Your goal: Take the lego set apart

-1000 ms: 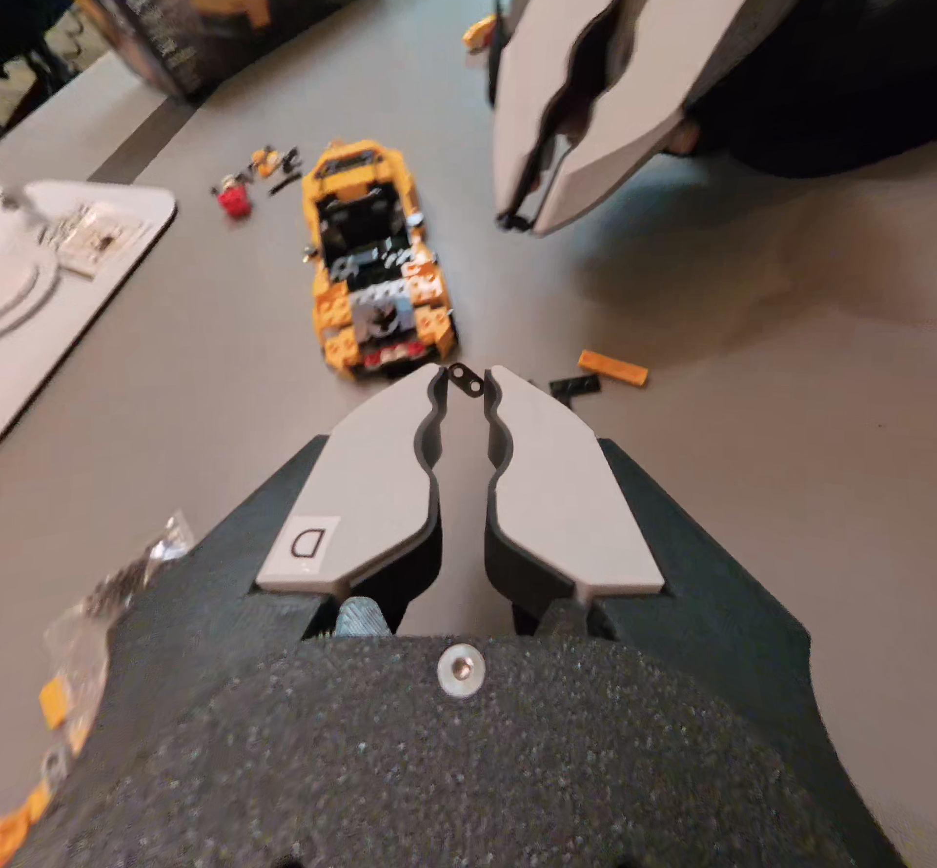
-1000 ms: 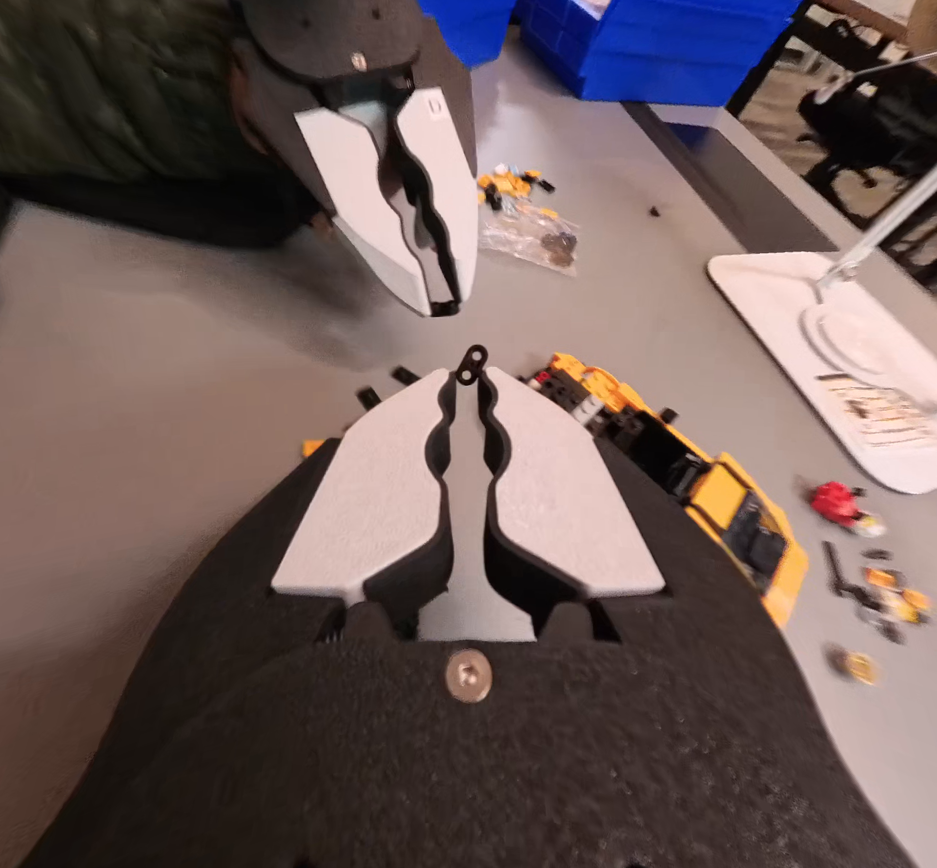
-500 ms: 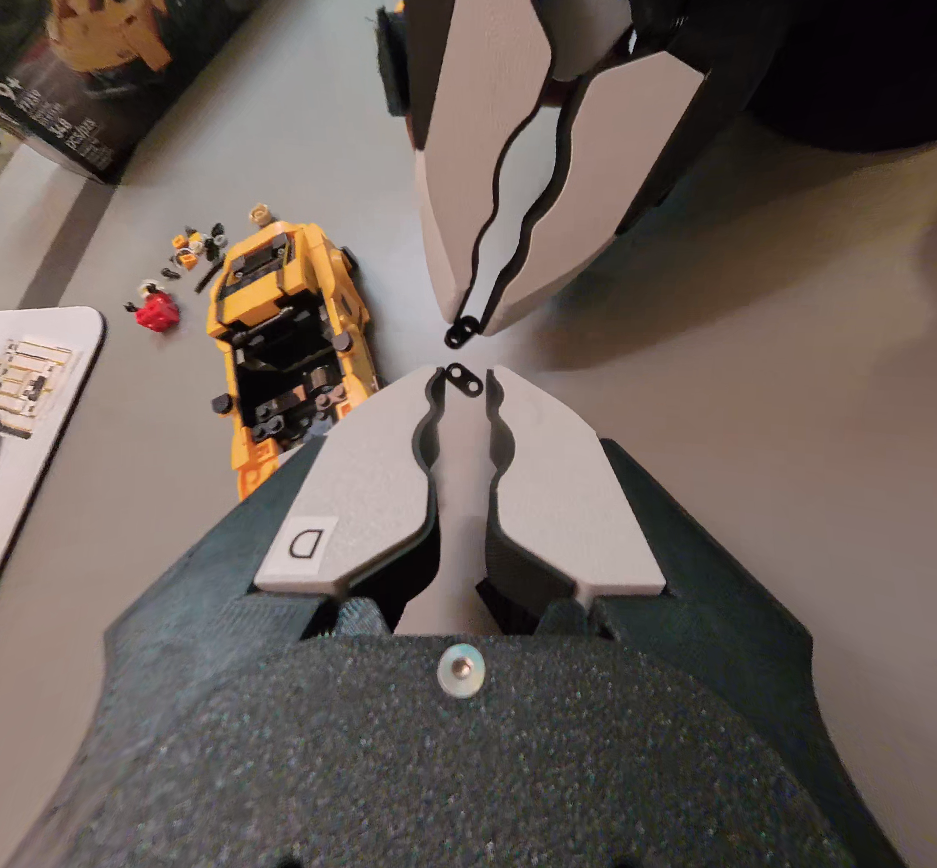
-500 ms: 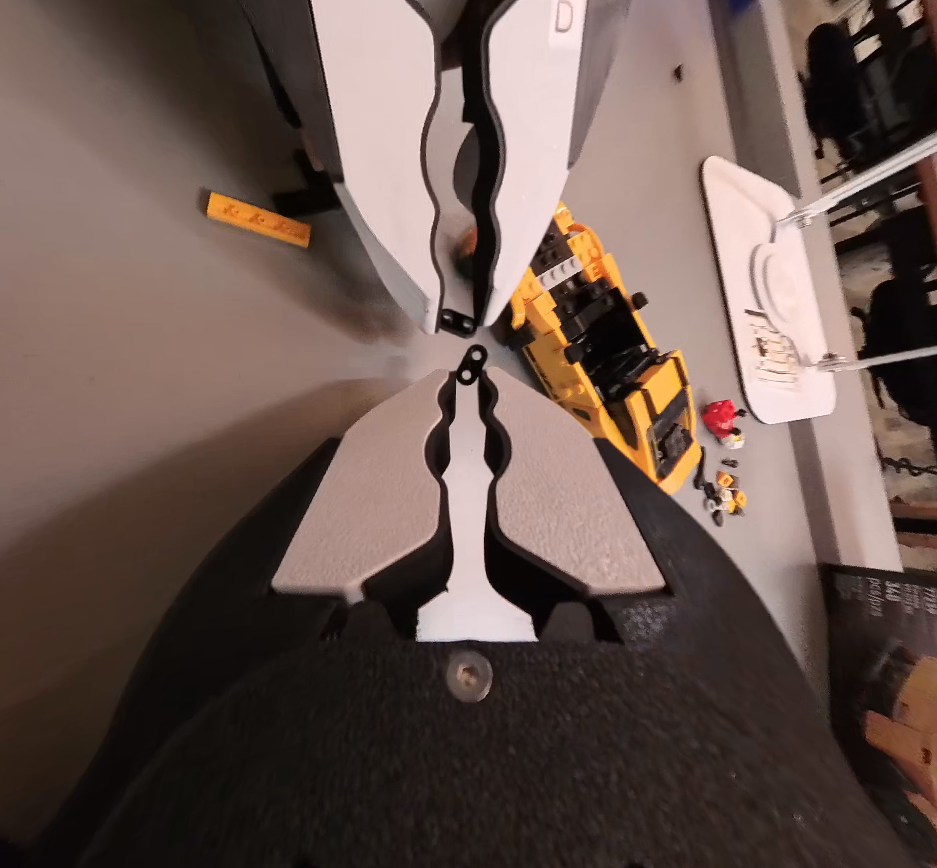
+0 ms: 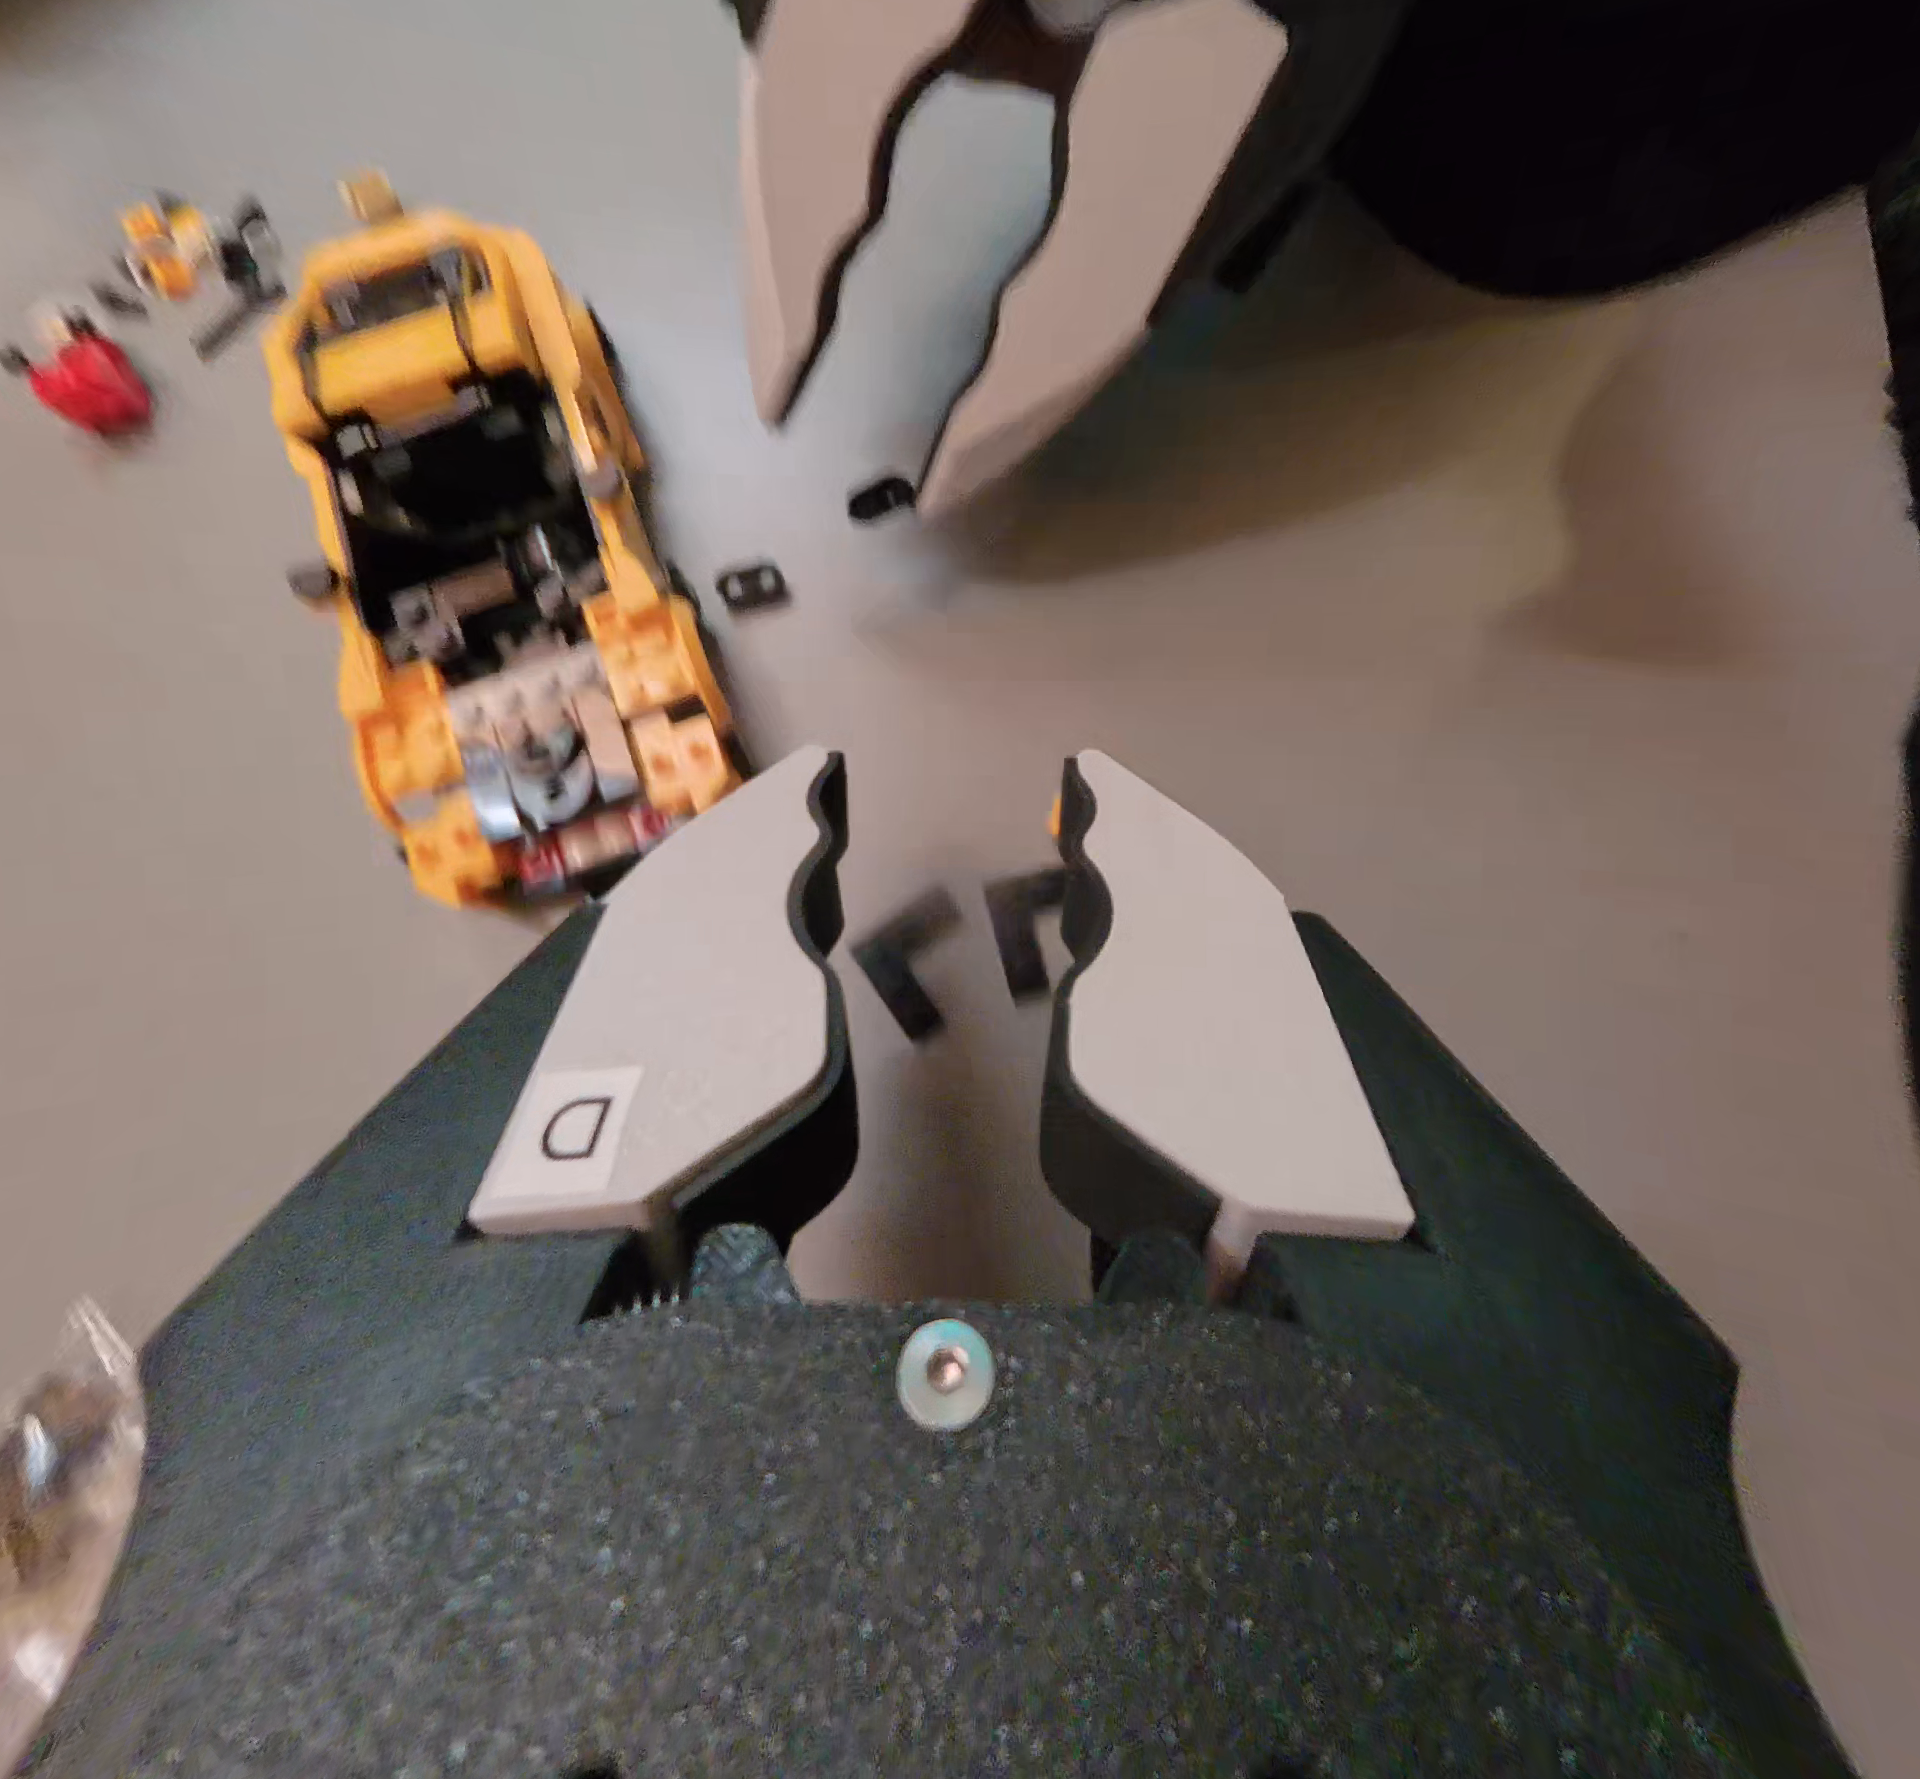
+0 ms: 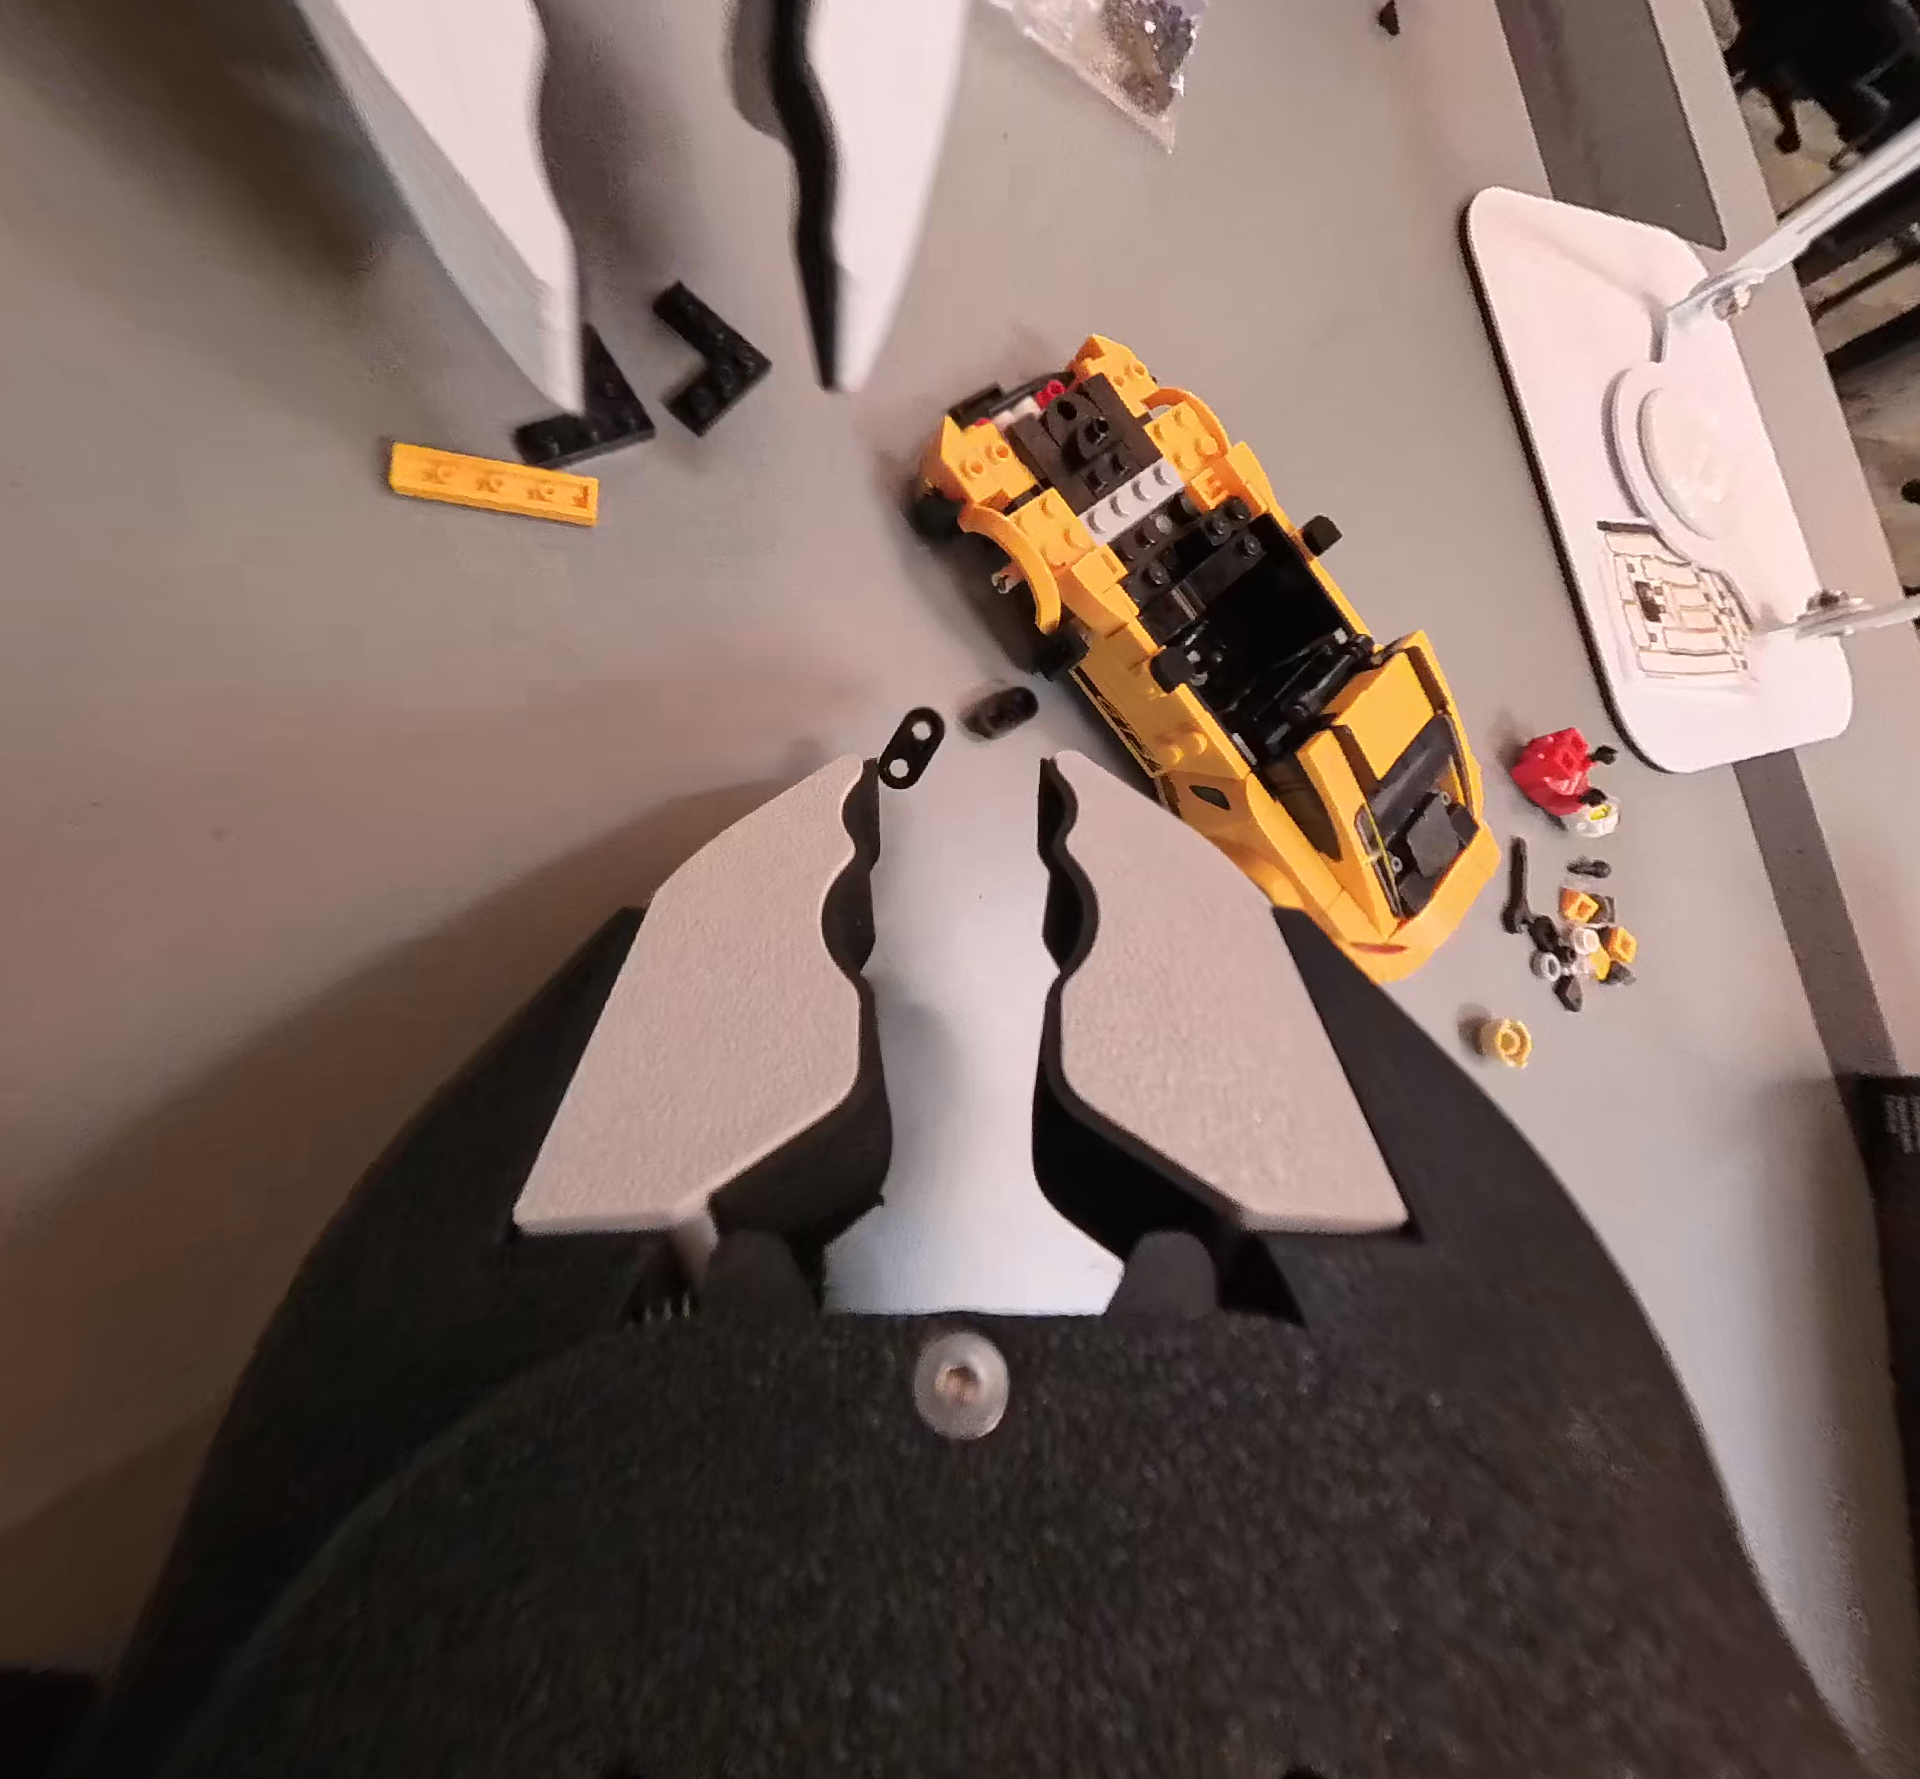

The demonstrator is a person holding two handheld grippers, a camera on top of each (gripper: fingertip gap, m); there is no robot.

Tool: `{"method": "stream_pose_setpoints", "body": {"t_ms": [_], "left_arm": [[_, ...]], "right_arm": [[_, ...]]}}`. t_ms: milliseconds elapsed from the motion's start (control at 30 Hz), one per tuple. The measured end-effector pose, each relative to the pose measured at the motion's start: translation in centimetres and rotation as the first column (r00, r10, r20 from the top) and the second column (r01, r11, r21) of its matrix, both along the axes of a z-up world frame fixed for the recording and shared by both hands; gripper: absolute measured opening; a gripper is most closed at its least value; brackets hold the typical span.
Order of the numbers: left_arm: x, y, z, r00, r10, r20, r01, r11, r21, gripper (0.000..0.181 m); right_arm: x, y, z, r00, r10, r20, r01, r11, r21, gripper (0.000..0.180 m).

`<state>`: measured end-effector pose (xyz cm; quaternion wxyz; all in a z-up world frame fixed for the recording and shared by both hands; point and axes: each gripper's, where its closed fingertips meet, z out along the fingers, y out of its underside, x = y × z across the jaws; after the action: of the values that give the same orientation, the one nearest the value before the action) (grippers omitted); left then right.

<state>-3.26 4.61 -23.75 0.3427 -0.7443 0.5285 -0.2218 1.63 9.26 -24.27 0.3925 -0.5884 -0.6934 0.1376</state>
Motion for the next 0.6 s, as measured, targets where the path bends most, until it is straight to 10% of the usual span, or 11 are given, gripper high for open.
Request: {"method": "stream_pose_setpoints", "body": {"t_ms": [400, 600], "left_arm": [[-2.2, -1.3, -2.7, 0.964, 0.233, -0.128, -0.245, 0.966, -0.081, 0.074], [-3.2, -0.5, -3.1, 0.959, 0.248, -0.138, -0.263, 0.959, -0.108, 0.037]], "right_arm": [[0.7, 0.7, -0.7, 0.994, -0.102, 0.030, 0.105, 0.988, -0.114, 0.041], [0.9, 0.6, -0.8, 0.994, -0.101, 0.033, 0.103, 0.989, -0.102, 0.040]]}}
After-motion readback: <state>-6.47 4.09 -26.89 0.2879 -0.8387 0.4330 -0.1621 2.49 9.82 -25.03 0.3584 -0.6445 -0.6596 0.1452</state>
